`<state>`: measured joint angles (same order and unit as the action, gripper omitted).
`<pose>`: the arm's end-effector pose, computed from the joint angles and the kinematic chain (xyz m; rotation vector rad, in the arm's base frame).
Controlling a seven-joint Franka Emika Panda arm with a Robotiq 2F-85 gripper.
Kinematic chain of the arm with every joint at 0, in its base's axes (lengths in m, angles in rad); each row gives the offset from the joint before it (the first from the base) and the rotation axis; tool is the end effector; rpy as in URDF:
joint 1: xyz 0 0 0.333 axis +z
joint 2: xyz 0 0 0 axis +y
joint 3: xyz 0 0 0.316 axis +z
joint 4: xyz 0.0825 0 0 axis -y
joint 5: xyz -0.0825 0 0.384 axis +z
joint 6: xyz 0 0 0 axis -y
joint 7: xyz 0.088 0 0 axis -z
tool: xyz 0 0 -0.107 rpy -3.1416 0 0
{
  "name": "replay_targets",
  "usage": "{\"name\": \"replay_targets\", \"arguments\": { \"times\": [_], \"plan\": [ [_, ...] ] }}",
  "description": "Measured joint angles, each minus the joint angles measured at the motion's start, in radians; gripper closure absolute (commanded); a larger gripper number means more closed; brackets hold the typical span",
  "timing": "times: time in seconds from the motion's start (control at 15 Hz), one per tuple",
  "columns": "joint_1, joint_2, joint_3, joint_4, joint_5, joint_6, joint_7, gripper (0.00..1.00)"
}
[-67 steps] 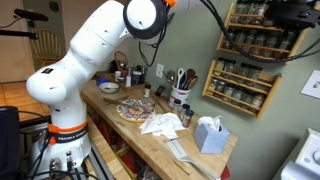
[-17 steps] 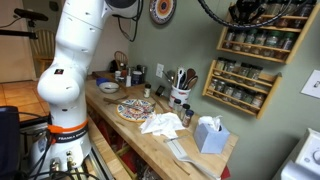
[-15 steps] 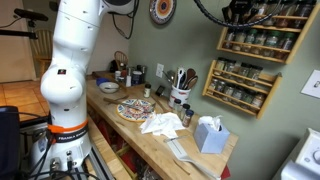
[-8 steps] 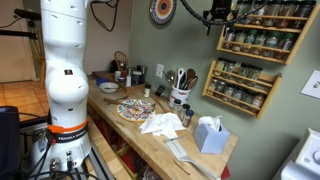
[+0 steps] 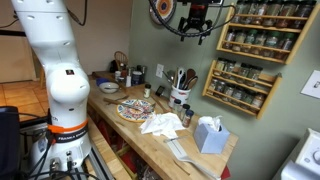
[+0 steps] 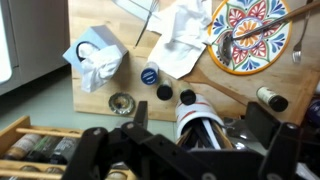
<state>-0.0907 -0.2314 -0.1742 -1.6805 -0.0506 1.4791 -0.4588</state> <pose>0.4504 -0.1403 0.6817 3.1077 0.3002 0.0329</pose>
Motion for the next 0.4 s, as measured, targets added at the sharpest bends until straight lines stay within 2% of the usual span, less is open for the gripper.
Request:
{"name": "replay_targets", "arguments": {
  "times": [0.27, 0.4],
  "plan": [
    [0.006, -0.115, 0.026, -0.204, 0.059, 0.021, 0.052, 0.0],
    [0.009, -0.148, 0.029, -0.254, 0.067, 0.033, 0.056, 0.0]
  ]
}}
